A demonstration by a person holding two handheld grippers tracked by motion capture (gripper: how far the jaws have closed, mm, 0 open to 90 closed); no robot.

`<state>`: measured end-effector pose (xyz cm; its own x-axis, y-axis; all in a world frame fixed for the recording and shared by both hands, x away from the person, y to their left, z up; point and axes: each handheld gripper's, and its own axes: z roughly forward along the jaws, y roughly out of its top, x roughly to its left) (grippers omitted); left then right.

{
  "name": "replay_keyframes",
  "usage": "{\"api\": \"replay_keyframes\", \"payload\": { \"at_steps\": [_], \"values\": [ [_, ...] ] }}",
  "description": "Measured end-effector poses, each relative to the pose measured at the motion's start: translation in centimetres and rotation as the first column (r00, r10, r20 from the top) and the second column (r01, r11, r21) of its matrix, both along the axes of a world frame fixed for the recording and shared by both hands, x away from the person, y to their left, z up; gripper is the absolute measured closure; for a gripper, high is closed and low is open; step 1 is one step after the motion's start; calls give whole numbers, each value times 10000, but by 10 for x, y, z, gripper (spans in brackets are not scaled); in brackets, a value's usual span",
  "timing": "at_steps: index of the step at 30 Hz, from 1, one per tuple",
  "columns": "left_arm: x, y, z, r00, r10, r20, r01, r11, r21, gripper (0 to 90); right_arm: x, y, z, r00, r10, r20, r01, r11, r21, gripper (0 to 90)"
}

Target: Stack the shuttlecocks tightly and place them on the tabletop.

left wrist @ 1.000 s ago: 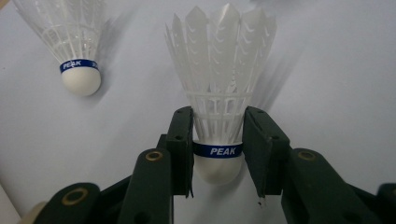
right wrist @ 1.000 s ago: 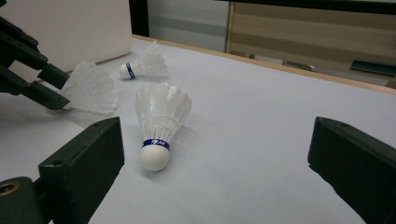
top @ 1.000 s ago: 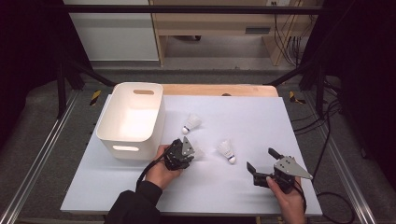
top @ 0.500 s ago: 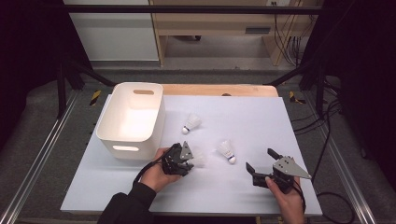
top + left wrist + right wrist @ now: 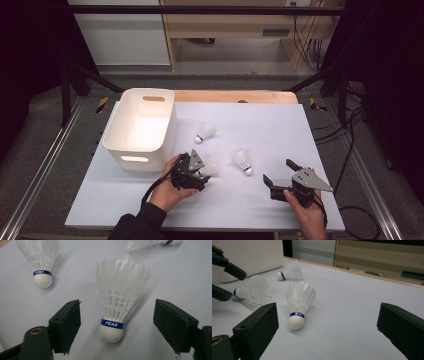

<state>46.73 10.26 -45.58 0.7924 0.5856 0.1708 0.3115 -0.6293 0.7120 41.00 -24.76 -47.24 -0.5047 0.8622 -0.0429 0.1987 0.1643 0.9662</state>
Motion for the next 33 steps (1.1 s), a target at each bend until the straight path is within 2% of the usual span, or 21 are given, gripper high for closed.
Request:
{"api": "replay_keyframes", "payload": {
  "at_steps": [3, 5, 7, 8, 9, 10, 12, 14, 15, 18, 19, 21, 23, 25, 27, 30, 33],
  "values": [
    [-11, 5, 2, 9992, 386, -94, -392, 9954, -870, 139, 0, 0, 0, 10000, 41, -41, -41, 10000, -31, 38],
    [-21, 11, 2, 9982, 590, -69, -593, 9875, -1459, 110, 0, 0, -1, 9999, 70, -134, -71, 10000, -60, 42],
    [-33, 21, -2, 9962, 841, -233, -872, 9711, -2223, 87, -1, 2, -1, 9994, 165, -296, -168, 9998, -96, 54],
    [-36, 24, -4, 9948, 949, -372, -1012, 9640, -2459, 77, -1, 2, -1, 9992, 191, -344, -195, 9997, -117, 54],
    [-42, 30, -7, 9938, 1018, -452, -1105, 9521, -2853, 72, -1, 2, -1, 9990, 200, -406, -205, 9997, -104, 54],
    [-46, 34, -9, 9934, 1039, -481, -1137, 9452, -3059, 66, -1, 3, -1, 9986, 238, -480, -244, 9996, -121, 51],
    [-55, 45, -11, 9924, 1173, -366, -1227, 9303, -3456, 63, -1, 4, -2, 9980, 236, -592, -243, 9996, -108, 51],
    [-66, 58, -12, 9907, 1345, -212, -1319, 9089, -3955, 60, 0, 4, -1, 9969, 273, -733, -270, 9996, 54, 48],
    [-68, 63, -11, 9907, 1347, -196, -1308, 9029, -4095, 59, 1, 4, 0, 9964, 265, -804, -257, 9996, 113, 48],
    [-81, 82, -6, 9906, 1356, 195, -1136, 8927, -4362, 48, 6, 2, 7, 9951, 254, -955, -218, 9990, 382, 53],
    [-87, 91, -6, 9890, 1450, 305, -1158, 8849, -4512, 48, 8, 2, 9, 9945, 259, -1018, -223, 9991, 364, 53],
    [-94, 102, -8, 9871, 1563, 349, -1230, 8794, -4599, 49, 13, 3, 16, 9932, 208, -1144, -184, 9996, 222, 55],
    [-98, 112, -9, 9848, 1705, 330, -1376, 8819, -4510, 45, 20, 4, 24, 9915, 178, -1287, -160, 9998, 154, 59],
    [-98, 117, -7, 9815, 1845, 509, -1441, 8874, -4380, 44, 25, 6, 28, 9903, 156, -1381, -161, 9999, -22, 62],
    [-99, 120, -6, 9789, 1941, 637, -1462, 8835, -4451, 43, 34, 9, 33, 9868, 138, -1615, -182, 9995, -259, 66],
    [-98, 122, -6, 9781, 1974, 668, -1468, 8801, -4515, 43, 37, 11, 36, 9850, 178, -1716, -260, 9986, -455, 68],
    [-98, 121, -6, 9781, 1949, 730, -1415, 8799, -4537, 41, 42, 14, 40, 9836, 322, -1777, -446, 9968, -664, 69]
  ]
}}
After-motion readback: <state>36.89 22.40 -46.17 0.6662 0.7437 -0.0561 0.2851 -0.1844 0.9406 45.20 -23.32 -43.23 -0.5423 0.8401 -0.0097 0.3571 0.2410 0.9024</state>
